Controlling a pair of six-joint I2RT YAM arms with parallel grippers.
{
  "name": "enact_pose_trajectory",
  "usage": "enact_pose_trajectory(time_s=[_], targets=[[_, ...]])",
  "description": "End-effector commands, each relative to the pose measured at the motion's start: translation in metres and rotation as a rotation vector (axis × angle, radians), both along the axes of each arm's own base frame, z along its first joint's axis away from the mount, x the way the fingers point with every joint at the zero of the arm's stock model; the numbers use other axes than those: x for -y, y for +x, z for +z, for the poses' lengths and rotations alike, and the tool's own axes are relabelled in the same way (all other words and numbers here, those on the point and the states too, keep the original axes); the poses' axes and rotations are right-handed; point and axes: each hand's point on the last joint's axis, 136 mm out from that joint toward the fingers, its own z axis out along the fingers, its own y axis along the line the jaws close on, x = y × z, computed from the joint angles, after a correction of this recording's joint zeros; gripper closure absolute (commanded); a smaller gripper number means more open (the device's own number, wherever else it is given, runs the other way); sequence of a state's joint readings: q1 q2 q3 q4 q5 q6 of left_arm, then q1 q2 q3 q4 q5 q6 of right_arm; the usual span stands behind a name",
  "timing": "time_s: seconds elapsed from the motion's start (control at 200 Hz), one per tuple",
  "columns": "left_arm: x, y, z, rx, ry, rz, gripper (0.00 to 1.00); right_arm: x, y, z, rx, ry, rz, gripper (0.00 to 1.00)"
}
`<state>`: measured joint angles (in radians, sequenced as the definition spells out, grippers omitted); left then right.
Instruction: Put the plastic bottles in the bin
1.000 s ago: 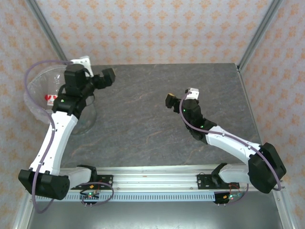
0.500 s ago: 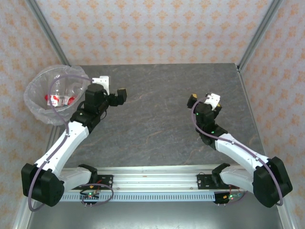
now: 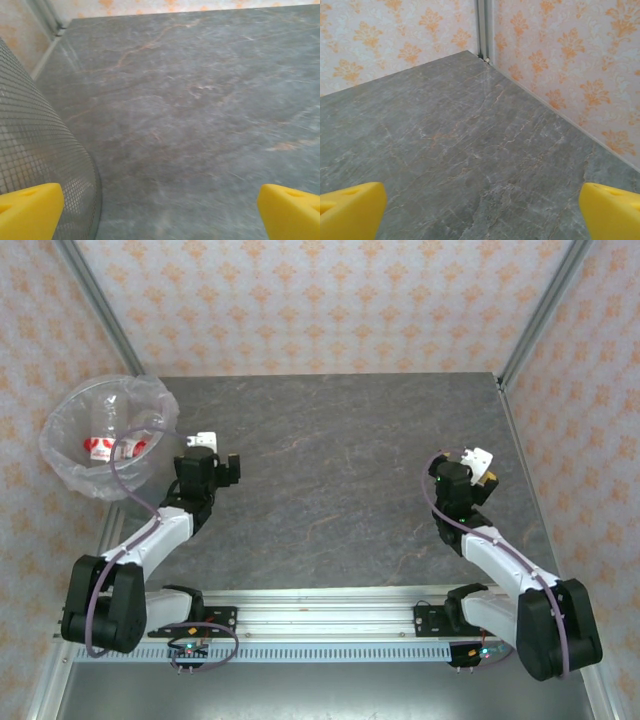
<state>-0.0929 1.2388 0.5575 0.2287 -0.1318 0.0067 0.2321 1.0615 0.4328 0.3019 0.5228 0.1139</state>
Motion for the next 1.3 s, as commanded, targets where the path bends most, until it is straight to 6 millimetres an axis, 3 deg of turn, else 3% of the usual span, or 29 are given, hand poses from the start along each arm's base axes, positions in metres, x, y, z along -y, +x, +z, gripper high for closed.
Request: enact_pose_trajectory(time_s=[0.0, 0.17, 0.33, 0.53, 0.571, 0.701, 0.806, 1.036, 1.221, 1.296], targets=[[-0.008, 0.009, -0.007, 0.038, 0.044, -0.004, 0.0, 0.004, 0.0, -0.013, -0.05, -0.042, 0.019, 0.01], [-0.013, 0.024, -0.02, 0.019, 0.002, 0.011, 0.0, -0.007, 0.01, -0.036, -0.108, -0.075, 0.154, 0.01], [-0.001, 0.035, -0.034, 0.039, -0.017, -0.039, 0.0, -0.018, 0.02, -0.054, -0.182, -0.111, 0.24, 0.01], [-0.013, 0.023, -0.034, 0.174, -0.012, 0.034, 0.0, -0.026, 0.032, -0.052, -0.15, -0.124, 0.29, 0.01], [-0.021, 0.016, -0.041, 0.13, -0.009, 0.086, 0.0, -0.027, 0.033, -0.052, -0.14, -0.125, 0.297, 0.01], [-0.037, 0.009, -0.031, 0.181, 0.028, 0.217, 0.0, -0.026, 0.035, -0.044, -0.041, -0.11, 0.299, 0.01], [-0.038, 0.008, -0.032, 0.173, 0.029, 0.221, 0.0, -0.019, 0.031, -0.039, 0.081, -0.058, 0.275, 0.01], [-0.037, 0.008, -0.032, 0.172, 0.029, 0.221, 0.0, -0.02, 0.025, -0.059, 0.113, -0.054, 0.293, 0.01], [-0.037, 0.008, -0.032, 0.173, 0.029, 0.22, 0.0, -0.015, 0.035, -0.065, 0.062, -0.049, 0.255, 0.01], [-0.038, 0.008, -0.032, 0.172, 0.029, 0.222, 0.0, -0.005, 0.052, -0.068, -0.011, -0.048, 0.181, 0.01]])
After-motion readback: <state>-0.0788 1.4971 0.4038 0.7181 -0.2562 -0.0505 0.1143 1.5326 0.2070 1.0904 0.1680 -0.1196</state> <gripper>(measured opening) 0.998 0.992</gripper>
